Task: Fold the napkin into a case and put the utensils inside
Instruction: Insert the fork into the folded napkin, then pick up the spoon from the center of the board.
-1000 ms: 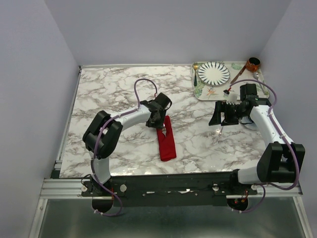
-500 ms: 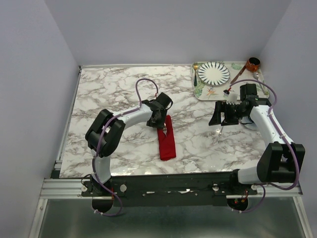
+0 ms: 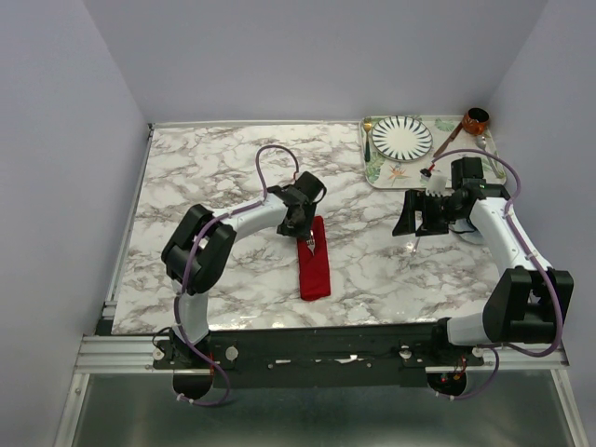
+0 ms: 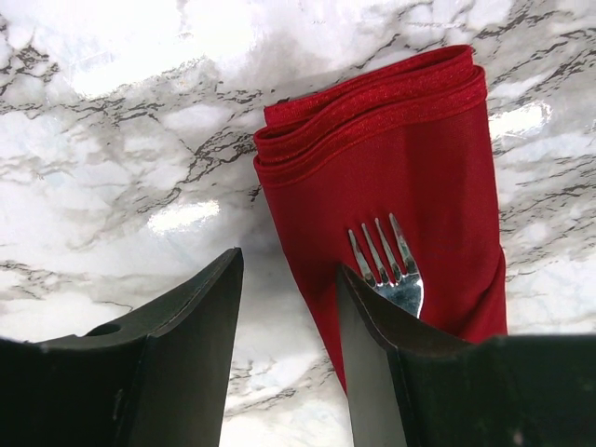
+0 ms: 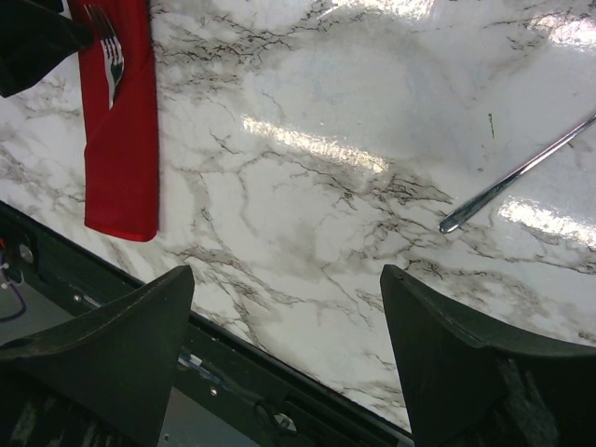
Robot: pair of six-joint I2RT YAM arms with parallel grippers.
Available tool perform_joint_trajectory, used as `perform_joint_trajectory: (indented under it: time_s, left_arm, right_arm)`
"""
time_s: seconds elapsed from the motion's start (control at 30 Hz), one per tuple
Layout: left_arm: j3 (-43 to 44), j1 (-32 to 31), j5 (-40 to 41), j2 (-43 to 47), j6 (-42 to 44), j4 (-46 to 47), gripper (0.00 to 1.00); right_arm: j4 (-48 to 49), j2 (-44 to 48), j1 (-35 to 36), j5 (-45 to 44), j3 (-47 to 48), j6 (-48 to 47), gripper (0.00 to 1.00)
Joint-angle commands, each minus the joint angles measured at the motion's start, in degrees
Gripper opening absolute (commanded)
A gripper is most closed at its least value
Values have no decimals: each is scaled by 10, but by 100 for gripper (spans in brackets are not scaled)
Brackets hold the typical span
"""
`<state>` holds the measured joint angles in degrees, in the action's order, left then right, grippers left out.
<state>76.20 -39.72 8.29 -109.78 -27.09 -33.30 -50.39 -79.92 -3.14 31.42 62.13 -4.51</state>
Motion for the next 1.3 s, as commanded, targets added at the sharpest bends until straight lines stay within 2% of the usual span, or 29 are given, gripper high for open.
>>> perform_joint_trajectory:
  time_s: [0.0,0.7,1.27]
  left_arm:
    - [21,2,8,-6,-4,5,54]
    - [36,8,9,-29,-2,3,53]
    - [40,7,-26,-21,-1,9,59]
  right_arm:
    - [6,3,-6,2,-2,2,90]
    - [6,-6,-6,2,3,2,90]
    - [6,-11,-6,-3,9,-1,90]
